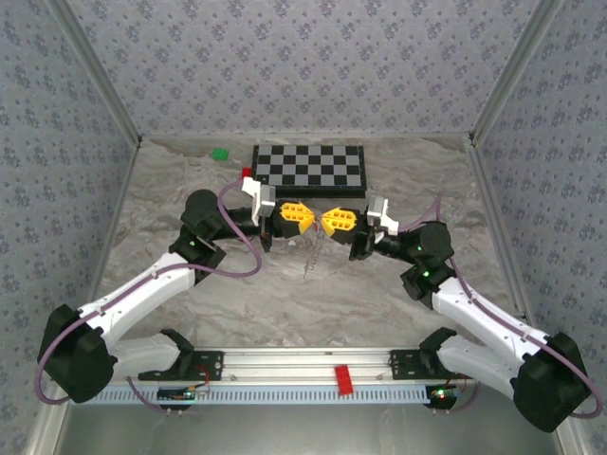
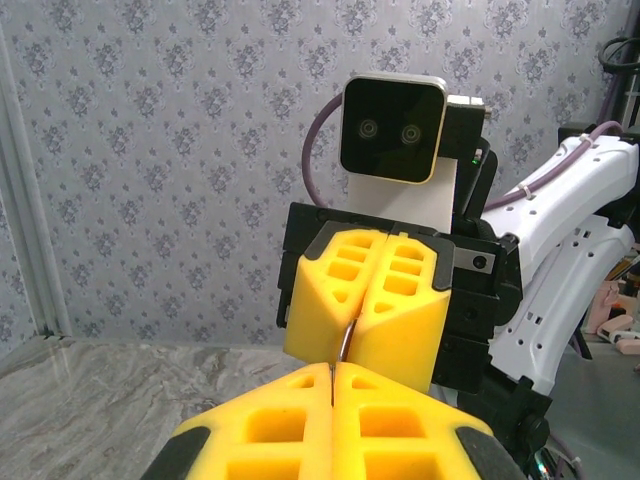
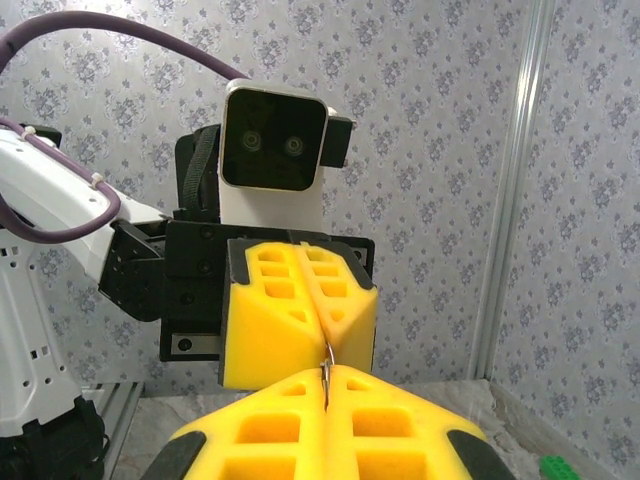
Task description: Put the keys on the keyring
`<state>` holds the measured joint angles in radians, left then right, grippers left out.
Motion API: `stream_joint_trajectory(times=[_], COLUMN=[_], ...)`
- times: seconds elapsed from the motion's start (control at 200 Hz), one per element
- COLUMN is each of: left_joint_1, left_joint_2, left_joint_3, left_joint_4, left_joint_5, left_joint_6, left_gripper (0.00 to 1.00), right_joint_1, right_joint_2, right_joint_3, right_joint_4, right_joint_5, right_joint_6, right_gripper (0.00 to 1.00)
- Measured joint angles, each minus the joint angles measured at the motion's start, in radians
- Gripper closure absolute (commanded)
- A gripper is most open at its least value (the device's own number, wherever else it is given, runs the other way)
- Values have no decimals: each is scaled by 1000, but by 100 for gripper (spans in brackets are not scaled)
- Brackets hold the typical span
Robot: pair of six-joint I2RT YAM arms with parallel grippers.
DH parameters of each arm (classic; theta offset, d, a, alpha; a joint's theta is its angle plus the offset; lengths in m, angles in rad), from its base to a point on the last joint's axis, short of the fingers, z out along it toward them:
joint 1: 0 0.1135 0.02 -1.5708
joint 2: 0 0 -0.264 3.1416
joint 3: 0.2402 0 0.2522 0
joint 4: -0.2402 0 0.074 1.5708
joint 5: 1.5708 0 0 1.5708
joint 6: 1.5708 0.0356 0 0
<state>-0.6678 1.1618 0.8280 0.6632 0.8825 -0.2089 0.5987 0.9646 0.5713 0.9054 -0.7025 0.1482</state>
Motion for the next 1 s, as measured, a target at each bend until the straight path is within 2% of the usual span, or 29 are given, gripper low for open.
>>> stream_joint_trajectory(times=[1.0], left_joint_1=[0], left_joint_2=[0], left_joint_3=[0], left_joint_4=[-8], left_joint_5=[0], left_joint_6=[10], left_gripper=[100], right_joint_1=[-2], right_joint_2=[-15], right_joint_3=[0], right_joint_4=[-8], right_joint_5=[18], right_joint_6=[-11], right_gripper=[100])
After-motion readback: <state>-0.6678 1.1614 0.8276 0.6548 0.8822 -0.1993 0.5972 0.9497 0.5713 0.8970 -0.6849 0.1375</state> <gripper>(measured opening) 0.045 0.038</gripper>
